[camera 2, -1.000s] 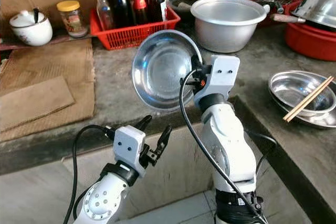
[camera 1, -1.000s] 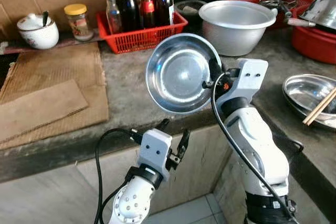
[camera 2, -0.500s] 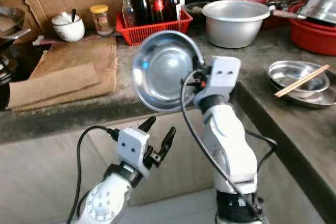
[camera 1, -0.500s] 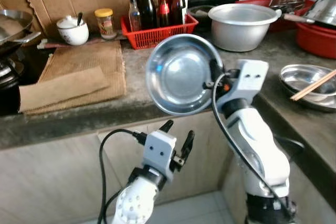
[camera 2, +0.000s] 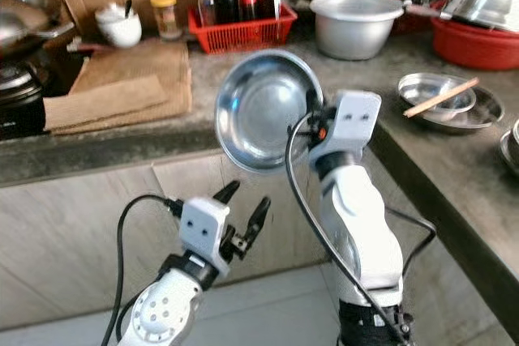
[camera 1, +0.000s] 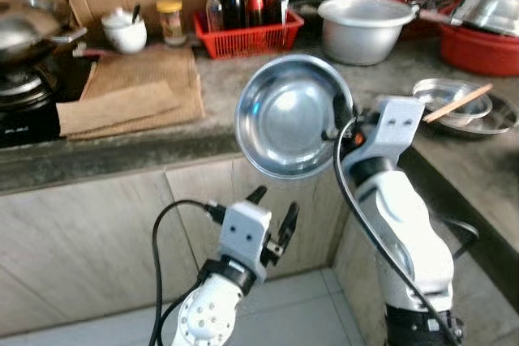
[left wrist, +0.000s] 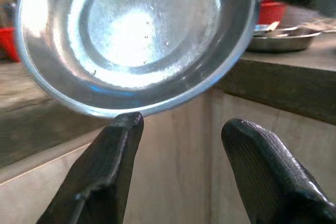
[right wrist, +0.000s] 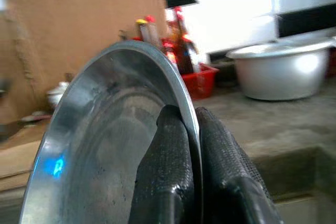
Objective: Kitchen organization
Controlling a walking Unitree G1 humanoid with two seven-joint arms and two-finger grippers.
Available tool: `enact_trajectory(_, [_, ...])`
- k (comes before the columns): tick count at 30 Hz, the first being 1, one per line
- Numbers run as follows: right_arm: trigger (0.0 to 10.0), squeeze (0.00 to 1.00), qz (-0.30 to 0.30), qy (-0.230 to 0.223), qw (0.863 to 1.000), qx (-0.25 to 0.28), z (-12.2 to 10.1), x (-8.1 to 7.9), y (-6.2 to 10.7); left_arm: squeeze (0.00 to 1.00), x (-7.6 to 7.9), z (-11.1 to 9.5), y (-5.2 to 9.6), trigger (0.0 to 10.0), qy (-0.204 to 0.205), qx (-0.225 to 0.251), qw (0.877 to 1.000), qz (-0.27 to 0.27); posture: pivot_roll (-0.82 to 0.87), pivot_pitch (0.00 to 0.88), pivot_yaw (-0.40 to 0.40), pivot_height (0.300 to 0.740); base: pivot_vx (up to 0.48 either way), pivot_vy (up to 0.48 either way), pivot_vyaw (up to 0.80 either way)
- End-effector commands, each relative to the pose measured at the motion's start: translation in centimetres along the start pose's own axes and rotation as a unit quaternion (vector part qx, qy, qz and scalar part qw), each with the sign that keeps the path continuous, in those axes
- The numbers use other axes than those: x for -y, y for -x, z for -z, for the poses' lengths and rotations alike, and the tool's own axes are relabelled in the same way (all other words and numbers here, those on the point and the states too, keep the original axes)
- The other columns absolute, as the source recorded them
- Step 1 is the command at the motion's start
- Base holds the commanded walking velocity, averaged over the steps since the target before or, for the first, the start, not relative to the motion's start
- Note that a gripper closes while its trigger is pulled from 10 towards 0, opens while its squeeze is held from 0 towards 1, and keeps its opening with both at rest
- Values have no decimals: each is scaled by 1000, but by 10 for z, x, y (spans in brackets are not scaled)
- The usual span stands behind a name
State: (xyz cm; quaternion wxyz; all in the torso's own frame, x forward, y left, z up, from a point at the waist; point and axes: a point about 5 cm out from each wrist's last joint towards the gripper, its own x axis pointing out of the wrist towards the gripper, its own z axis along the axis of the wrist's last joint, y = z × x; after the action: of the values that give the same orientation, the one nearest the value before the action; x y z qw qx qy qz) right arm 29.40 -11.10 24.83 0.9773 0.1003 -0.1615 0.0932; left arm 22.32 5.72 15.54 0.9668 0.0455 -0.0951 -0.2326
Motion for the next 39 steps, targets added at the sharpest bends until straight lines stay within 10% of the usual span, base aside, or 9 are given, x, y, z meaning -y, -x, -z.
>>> enact_trajectory(1, [0, 0, 5, 7, 1000, 12, -6, 4, 4, 0, 4, 0, 0, 10000, 6, 0, 1000, 8, 89, 63, 5, 740, -277, 0, -788])
enact_trajectory(39, [0, 0, 57, 48, 997, 31, -14, 19, 13, 0, 0, 0, -3, 10000, 0, 4, 1000, 9, 79, 56, 15, 740, -131, 0, -788])
